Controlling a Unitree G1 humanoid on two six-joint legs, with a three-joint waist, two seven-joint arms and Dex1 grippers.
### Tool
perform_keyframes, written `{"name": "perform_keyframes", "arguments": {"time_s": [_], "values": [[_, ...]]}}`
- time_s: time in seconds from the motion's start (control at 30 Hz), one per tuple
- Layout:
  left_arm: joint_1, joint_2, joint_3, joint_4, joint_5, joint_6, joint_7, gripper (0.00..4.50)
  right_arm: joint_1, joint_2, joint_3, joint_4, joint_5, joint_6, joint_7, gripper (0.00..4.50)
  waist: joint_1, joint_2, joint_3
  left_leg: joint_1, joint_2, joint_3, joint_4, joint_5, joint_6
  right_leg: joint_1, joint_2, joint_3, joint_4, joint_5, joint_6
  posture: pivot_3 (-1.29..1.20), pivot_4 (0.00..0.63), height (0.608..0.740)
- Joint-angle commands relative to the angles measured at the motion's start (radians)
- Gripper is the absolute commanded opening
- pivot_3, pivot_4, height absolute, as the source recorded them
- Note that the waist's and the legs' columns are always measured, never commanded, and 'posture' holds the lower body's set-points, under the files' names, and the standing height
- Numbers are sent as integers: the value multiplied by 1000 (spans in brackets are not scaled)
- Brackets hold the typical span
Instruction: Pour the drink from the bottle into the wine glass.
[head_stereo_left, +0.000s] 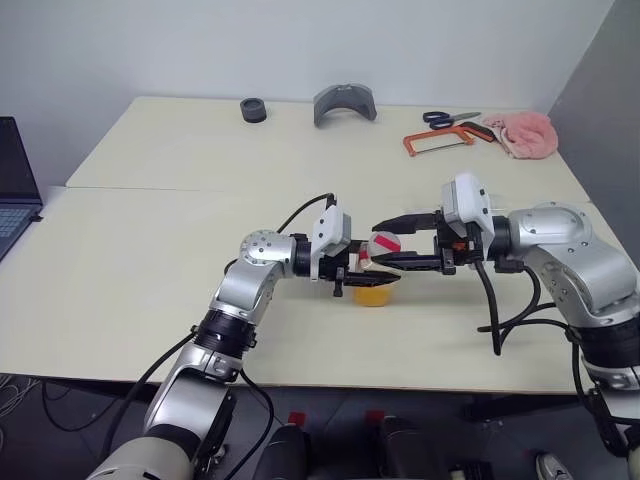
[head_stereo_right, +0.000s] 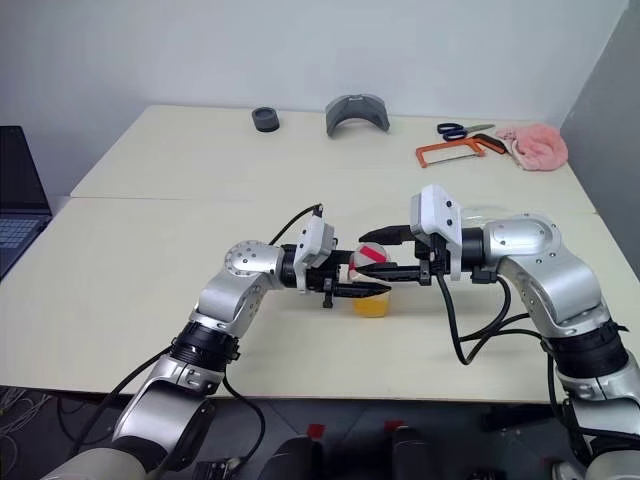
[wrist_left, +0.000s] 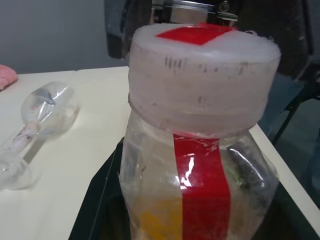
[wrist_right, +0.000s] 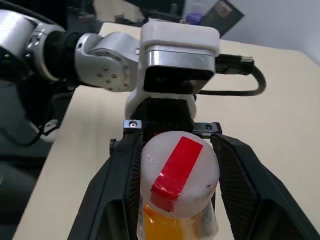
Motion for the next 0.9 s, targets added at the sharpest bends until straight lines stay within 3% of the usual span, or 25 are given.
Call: {"name": "perform_keyframes", "arguments": {"time_s": [0.03, 0.1, 0.13, 0.2, 0.3, 0.4, 0.6, 0.9], "values": [[-13, 15, 50, -48, -44, 15, 5, 1769, 23, -54, -61, -34, 24, 60, 14, 1824, 1, 0, 0, 0, 0, -1, 0, 0, 0, 0, 0, 0, 0, 0, 0, 0, 150, 740], [-9, 12, 47, -58, -44, 21, 12, 1769, 50, -43, -85, -47, 8, 51, -41, 1824, 2, 0, 0, -1, 1, -2, 0, 0, 0, 0, -1, 0, 0, 0, 0, 0, 150, 740], [-7, 8, 47, -61, -43, 23, 18, 1769, 64, -31, -108, -55, 11, 52, -75, 2384, 2, 0, 0, -1, 0, -2, 0, 0, 0, 0, -2, 0, 0, 0, 0, 0, 150, 740], [-5, 1, 48, -66, -45, 27, 31, 1768, 98, -15, -171, -97, 41, 82, -151, 2797, 3, 0, 0, -1, 0, -2, 0, 0, 0, 0, -2, 0, 0, 0, 0, 0, 150, 740], [-7, -8, 58, -60, -45, 25, 54, 1767, 174, 5, -275, -236, 117, 165, -281, 3891, 4, 0, 0, -1, 1, -3, 1, 0, 0, 0, -2, 0, 0, 0, 0, 0, 150, 740], [-17, -24, 71, -37, -37, 8, 81, 1767, 267, 84, -358, -421, 252, 298, -495, 3898, 3, 0, 0, -2, 2, -5, 0, 0, 0, 0, -2, -1, 0, 0, 0, 0, 150, 740], [-46, -62, 77, 20, -25, -41, 116, 1766, 343, 326, -193, -581, 58, 323, -895, 3898, 0, 0, 0, -1, 0, -5, 0, 0, 0, 0, -1, 1, 1, 0, 0, 0, 150, 740], [-68, -80, 64, 67, -19, -77, 103, 1766, 338, 374, -106, -567, -84, 281, -964, 3898, 1, 0, 0, -1, -1, -4, 0, 0, -1, 0, -1, 0, 1, 0, 0, 0, 150, 740]]}}
